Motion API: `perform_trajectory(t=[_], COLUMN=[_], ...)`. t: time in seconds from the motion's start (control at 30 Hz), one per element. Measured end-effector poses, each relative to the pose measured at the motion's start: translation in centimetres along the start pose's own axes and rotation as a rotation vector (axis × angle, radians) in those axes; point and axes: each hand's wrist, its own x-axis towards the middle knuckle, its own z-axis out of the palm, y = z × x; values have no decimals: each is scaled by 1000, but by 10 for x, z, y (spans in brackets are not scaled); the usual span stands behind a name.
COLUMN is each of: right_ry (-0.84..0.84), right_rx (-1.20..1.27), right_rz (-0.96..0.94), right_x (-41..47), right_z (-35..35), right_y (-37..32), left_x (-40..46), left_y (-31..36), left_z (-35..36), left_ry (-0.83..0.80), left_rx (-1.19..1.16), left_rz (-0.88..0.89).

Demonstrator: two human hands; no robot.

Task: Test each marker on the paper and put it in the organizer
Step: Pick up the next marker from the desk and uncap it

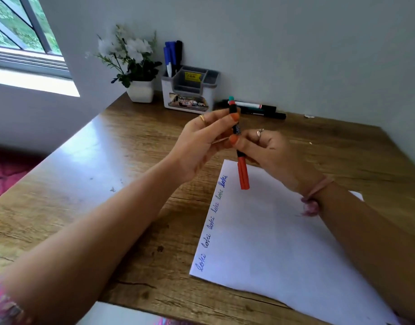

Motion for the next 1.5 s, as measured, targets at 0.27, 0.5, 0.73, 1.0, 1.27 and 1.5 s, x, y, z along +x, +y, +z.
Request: perform_trajectory(t=[0.27,0.5,0.73,1.0,1.27,1.5], right_ry=[107,167,189,352,119,-198], right_rx=[77,69,392,505,287,74], right_rz=[-51,-89,7,-5,53,72], right_x=[0,-1,-2,1,1,19], right_z=[-4,1,12,-3,-8,-24], right_y=[-5,-9,-5,-1,19,24], left_x=[-11,-16,-15,-5,22,29], left_y=[11,2,-2,3,-7,-14], left_z=[3,18,18,-12,-44,-49], left_ry=[-281,-285,-207,-134,-200,-199], left_rx=[380,216,354,864,1428,1389], left_rz=[-264,-245,-104,46,146,157])
